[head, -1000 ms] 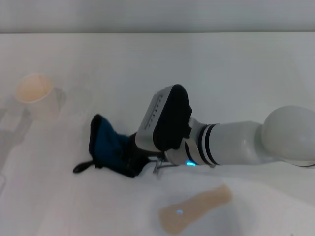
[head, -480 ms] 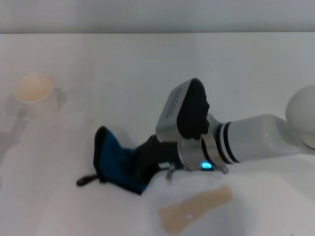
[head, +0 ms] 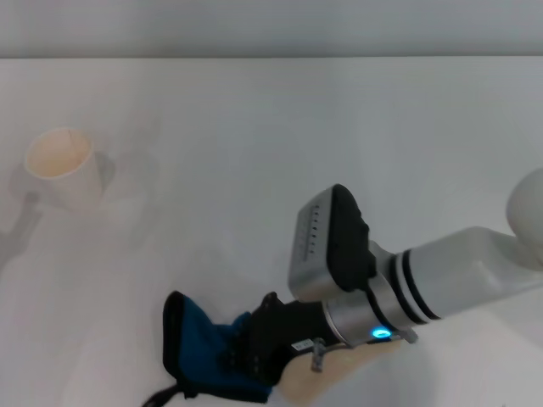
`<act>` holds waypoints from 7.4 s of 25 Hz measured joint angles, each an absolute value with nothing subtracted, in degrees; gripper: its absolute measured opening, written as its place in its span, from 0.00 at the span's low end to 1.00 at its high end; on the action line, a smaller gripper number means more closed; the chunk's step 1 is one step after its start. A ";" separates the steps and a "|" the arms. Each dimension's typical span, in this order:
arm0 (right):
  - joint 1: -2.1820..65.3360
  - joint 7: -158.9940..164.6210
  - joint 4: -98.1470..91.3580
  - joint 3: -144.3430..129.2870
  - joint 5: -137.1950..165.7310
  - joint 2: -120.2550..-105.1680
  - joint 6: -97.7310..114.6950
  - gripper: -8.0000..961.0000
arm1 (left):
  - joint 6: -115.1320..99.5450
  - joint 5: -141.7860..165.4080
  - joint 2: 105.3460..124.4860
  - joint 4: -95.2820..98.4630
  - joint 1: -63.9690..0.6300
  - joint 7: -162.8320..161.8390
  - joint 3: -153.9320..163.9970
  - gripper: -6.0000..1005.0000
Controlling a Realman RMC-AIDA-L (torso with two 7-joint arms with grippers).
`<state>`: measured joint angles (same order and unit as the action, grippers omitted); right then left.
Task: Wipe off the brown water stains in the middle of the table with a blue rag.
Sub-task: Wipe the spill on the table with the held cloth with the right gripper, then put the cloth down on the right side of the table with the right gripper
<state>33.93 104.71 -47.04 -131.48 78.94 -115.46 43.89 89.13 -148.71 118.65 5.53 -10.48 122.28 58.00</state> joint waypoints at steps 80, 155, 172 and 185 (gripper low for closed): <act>15.64 103.04 -62.01 -96.68 109.35 -114.68 74.37 0.09 | 87.18 -148.98 118.59 9.50 -12.15 119.79 57.13 0.87; 20.68 125.89 -63.13 -83.99 127.92 -114.80 61.91 0.09 | 88.20 -148.88 118.50 9.29 -11.33 119.40 57.30 0.87; 24.37 133.49 -64.02 -80.83 130.77 -115.49 69.20 0.11 | 88.06 -148.98 118.66 9.41 -12.07 119.62 57.25 0.87; 25.63 133.63 -61.88 -84.82 129.24 -115.88 66.04 0.13 | 88.28 -148.97 118.74 9.40 -12.77 119.62 57.21 0.87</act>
